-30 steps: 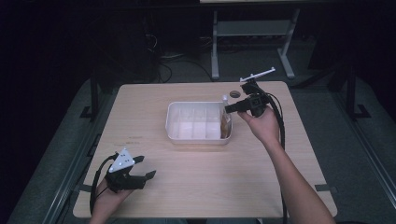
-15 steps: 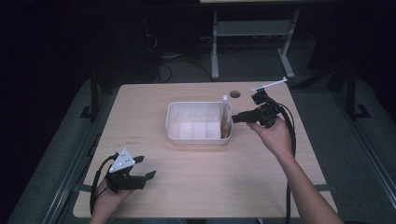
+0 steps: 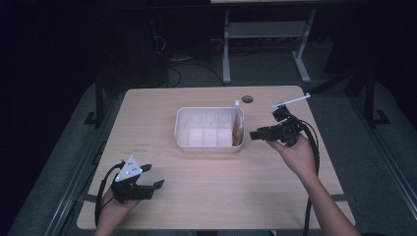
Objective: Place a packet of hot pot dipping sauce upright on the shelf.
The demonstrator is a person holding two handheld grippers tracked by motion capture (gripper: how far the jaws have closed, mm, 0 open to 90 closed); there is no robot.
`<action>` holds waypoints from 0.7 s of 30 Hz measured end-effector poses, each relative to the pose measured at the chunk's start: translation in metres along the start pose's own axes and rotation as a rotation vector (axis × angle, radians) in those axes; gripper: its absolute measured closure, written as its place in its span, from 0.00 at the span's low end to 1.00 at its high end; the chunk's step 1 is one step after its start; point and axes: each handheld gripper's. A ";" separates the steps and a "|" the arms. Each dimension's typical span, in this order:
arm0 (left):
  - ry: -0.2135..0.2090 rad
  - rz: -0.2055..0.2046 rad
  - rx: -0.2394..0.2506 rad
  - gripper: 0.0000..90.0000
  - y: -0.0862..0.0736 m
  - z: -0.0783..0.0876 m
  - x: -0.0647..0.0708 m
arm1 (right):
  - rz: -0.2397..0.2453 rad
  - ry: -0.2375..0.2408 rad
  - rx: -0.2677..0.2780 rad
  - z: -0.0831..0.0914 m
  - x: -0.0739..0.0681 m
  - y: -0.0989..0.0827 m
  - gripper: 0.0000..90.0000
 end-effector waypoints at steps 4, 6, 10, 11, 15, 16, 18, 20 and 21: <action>0.002 -0.004 0.002 0.30 0.000 0.000 0.001 | 0.001 -0.002 -0.003 0.001 -0.001 -0.009 0.60; 0.002 -0.005 0.001 0.30 0.000 0.000 0.001 | 0.003 0.001 0.003 0.002 0.000 -0.014 0.60; 0.003 -0.008 -0.002 0.30 0.000 -0.001 0.001 | 0.003 0.000 0.002 0.004 0.000 -0.024 0.59; 0.004 -0.008 -0.002 0.30 0.000 -0.001 0.001 | 0.001 0.000 0.004 0.004 0.000 -0.027 0.59; 0.007 -0.009 -0.002 0.30 0.000 0.000 0.002 | 0.001 -0.001 0.003 0.005 -0.001 -0.038 0.59; 0.008 -0.010 -0.002 0.30 0.000 0.000 0.002 | 0.001 0.000 0.004 0.005 -0.001 -0.041 0.59; 0.008 -0.012 -0.001 0.30 0.000 0.000 0.002 | -0.002 0.003 0.008 0.004 -0.001 -0.046 0.58; 0.008 -0.012 -0.001 0.30 0.000 0.000 0.002 | 0.001 0.000 0.003 0.004 -0.001 -0.052 0.58; 0.008 -0.014 -0.003 0.30 0.000 0.000 0.002 | 0.000 0.001 0.004 0.003 -0.001 -0.054 0.58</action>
Point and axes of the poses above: each handheld gripper's, and its own axes: z roughly backward along the jaws, y roughly out of its top, x roughly to its right, and after that the axes turned 5 degrees about z, right-handed
